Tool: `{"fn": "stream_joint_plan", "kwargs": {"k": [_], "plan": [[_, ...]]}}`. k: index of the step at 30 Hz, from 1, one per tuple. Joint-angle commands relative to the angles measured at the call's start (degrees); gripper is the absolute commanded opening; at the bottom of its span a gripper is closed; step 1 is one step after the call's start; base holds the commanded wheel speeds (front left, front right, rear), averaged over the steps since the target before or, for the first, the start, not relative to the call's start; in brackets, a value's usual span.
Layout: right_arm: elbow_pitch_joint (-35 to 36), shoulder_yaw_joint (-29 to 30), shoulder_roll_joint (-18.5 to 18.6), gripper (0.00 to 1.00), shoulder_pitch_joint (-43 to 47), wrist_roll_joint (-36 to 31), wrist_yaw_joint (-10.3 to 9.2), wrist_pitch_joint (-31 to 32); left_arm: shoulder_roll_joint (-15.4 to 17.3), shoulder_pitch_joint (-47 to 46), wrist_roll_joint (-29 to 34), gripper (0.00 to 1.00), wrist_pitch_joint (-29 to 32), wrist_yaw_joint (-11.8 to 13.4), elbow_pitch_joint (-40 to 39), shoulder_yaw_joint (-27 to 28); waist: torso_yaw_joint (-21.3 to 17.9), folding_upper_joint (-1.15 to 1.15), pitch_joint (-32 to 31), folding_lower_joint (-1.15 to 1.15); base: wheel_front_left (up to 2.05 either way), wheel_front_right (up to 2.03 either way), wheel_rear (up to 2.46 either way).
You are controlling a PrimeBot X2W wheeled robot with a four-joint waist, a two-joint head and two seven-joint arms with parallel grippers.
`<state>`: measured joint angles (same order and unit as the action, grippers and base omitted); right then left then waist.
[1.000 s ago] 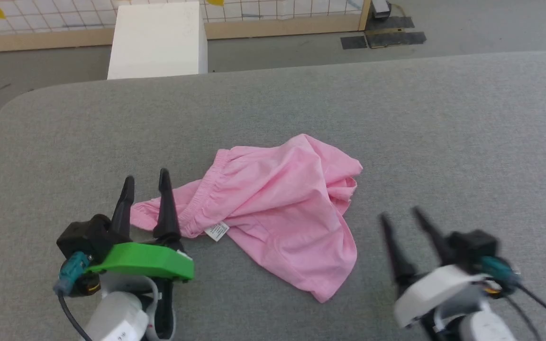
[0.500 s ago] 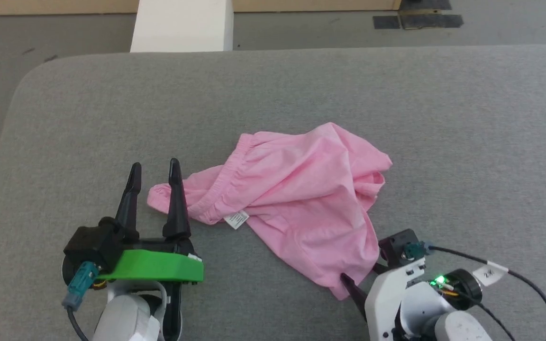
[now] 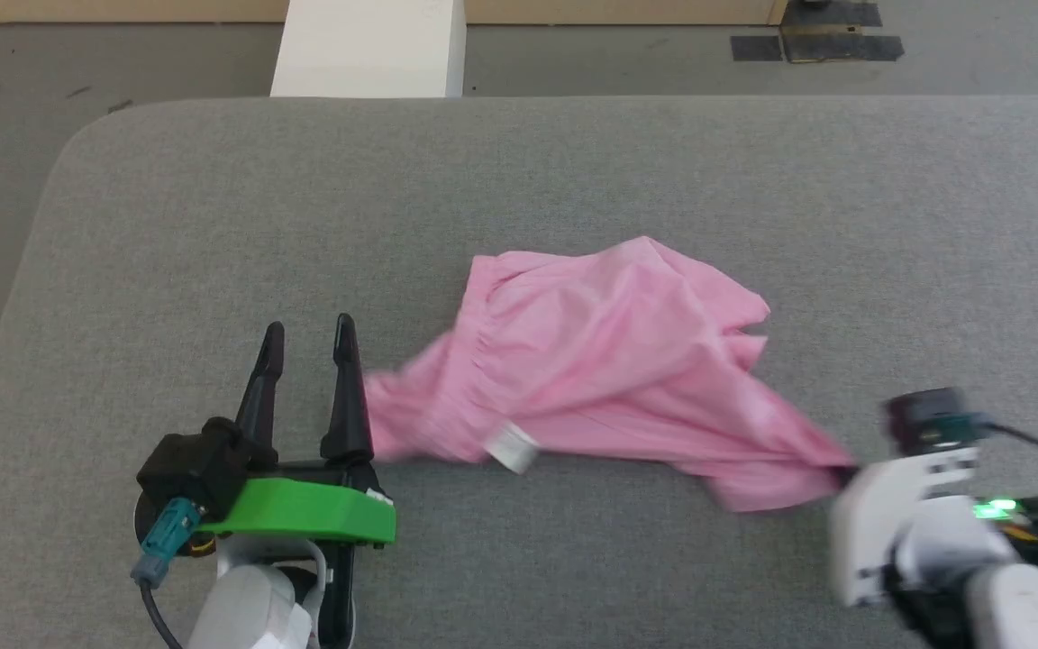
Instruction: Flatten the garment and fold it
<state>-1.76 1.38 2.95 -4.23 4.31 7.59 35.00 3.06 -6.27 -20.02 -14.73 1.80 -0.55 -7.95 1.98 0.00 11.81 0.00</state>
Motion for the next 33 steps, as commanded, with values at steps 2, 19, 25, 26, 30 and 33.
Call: {"fn": "stream_joint_plan", "kwargs": {"k": [2, 19, 25, 26, 30, 33], "plan": [[2.4, 5.4, 1.5, 0.00, 0.9, -1.8, -0.10, 1.1, -0.2, 0.0, -0.5, 1.00, -0.3, -0.2, 0.3, -0.3, -0.7, 0.00, -0.5, 0.00, 0.00, 0.00, 0.00], [2.9, 17.2, 1.0, 1.00, 2.2, -6.5, -0.10, -22.1, -0.1, 0.5, 1.6, 1.00, -0.1, -7.1, 8.0, -9.8, -4.2, 0.00, -4.2, 0.00, 0.00, 0.00, 0.00], [4.4, 14.8, 0.0, 1.00, 7.6, -2.6, -0.10, -28.3, 1.2, -0.1, -0.2, 1.00, 8.5, -9.1, 13.2, -21.3, -5.6, 0.00, -6.1, 0.00, 0.00, 0.00, 0.00], [4.4, 14.2, 0.0, 1.00, 8.0, -1.6, -0.10, -28.7, 1.4, -0.3, -0.9, 1.00, 10.2, -9.2, 13.7, -22.5, -5.9, 0.00, -6.2, 0.00, 0.00, 0.00, 0.00], [3.3, 12.2, -0.1, 1.00, 8.5, 0.8, -0.10, -30.0, 1.9, -1.3, -3.6, 1.00, 16.3, -9.2, 16.3, -25.5, -7.1, 0.00, -6.1, 0.00, 0.00, 0.00, 0.00], [2.8, 10.5, -0.1, 1.00, 8.1, 1.6, -0.10, -30.3, 1.8, -2.1, -4.4, 1.00, 19.5, -8.8, 18.4, -25.7, -8.2, 0.00, -6.0, 0.00, 0.00, 0.00, 0.00]]}}
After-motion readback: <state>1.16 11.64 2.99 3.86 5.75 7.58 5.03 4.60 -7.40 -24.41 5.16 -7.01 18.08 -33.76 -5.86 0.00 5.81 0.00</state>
